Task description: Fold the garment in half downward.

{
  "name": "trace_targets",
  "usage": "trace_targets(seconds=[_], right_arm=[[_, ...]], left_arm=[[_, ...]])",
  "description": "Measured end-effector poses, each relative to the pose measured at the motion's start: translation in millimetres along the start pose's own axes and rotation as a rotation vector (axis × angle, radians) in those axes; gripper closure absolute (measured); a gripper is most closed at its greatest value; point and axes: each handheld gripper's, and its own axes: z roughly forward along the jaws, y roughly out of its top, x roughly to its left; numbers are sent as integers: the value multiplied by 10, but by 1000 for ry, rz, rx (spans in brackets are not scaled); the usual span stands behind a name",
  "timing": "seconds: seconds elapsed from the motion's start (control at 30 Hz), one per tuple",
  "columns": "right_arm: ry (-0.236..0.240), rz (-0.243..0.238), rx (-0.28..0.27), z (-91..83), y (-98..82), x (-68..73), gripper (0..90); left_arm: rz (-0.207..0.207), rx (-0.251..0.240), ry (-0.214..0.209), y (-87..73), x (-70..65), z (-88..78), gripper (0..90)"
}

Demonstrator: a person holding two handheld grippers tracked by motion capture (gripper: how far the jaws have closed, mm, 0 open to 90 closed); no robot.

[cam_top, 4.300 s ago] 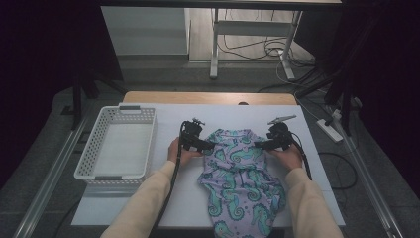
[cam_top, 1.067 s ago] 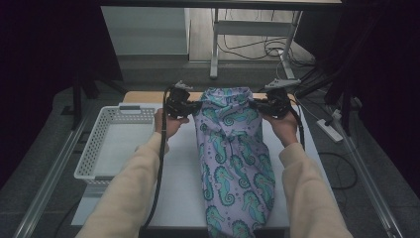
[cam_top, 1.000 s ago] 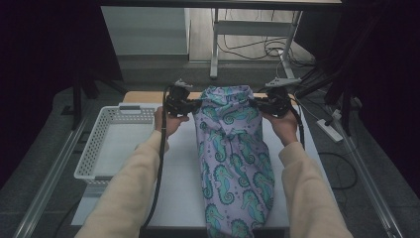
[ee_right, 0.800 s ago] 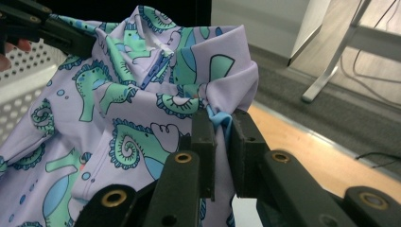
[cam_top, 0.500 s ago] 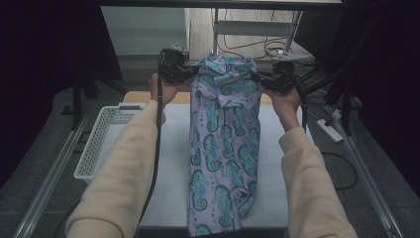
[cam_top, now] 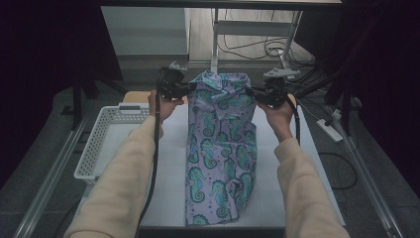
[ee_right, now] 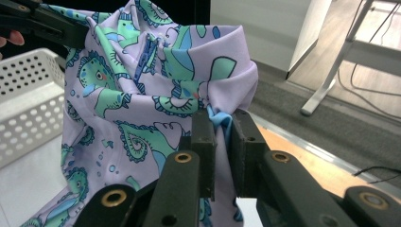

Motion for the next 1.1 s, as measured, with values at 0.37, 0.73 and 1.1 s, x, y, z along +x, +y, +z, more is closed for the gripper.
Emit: trace_targets(seconds=[0.37,0.73,1.1], right_arm=[[11,5,49,47,-302,75,811],[33,19,73,-56,-498,196,811],[55,17,109,-92,-726,320,811]], left_arm=[[-22,13,-54,-354,-118,28,848],[-31,31,-102,-597,-274,-52,845],[-46,72,-129,-870,-394,-54,845]])
